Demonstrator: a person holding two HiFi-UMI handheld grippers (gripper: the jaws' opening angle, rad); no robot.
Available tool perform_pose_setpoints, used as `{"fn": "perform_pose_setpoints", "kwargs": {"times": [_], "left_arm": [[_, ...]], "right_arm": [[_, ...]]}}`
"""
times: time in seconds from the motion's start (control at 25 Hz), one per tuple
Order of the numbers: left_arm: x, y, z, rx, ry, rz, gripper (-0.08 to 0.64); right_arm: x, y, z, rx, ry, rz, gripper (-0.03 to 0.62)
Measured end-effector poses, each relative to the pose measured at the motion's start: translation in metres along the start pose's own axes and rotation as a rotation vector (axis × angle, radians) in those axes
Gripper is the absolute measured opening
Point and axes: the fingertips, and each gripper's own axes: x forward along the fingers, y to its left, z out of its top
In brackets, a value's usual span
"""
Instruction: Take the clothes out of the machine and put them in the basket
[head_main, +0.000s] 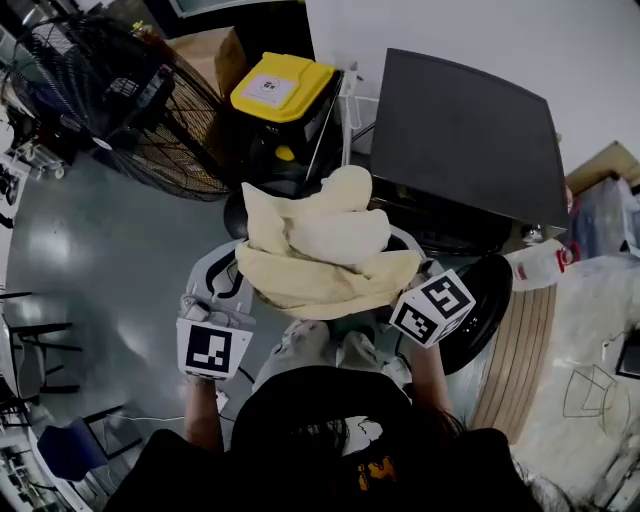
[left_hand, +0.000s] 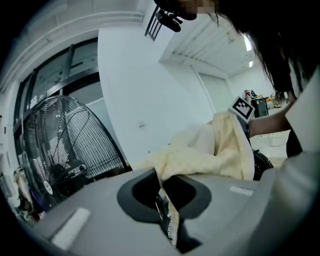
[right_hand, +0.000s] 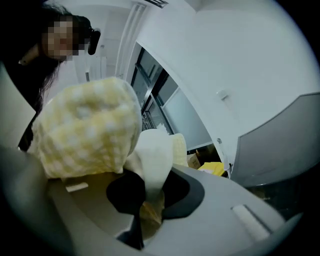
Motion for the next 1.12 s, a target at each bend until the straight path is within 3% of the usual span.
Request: {"fn": "perform_pose_setpoints", "kwargs": {"times": [0.36, 0.8, 1.12], "left_arm": [[0.036, 0.011, -0.057, -0.088, 0.036, -0.117, 0.008], [0.079, -0.014, -0.137, -0.144, 0.146, -0.33, 0.008], [0.112, -0.043, -0.196, -0.129, 0.247, -0.492, 0.008]], "right_arm": [[0.045, 0.013, -0.025, -0.011, 0.068, -0.064, 0.069], [0.063, -0.014, -0.099, 0.051, 0.183, -0.244, 0.069], [0.067, -0.049, -0.165, 0.114, 0.262, -0.382, 0.069]]}}
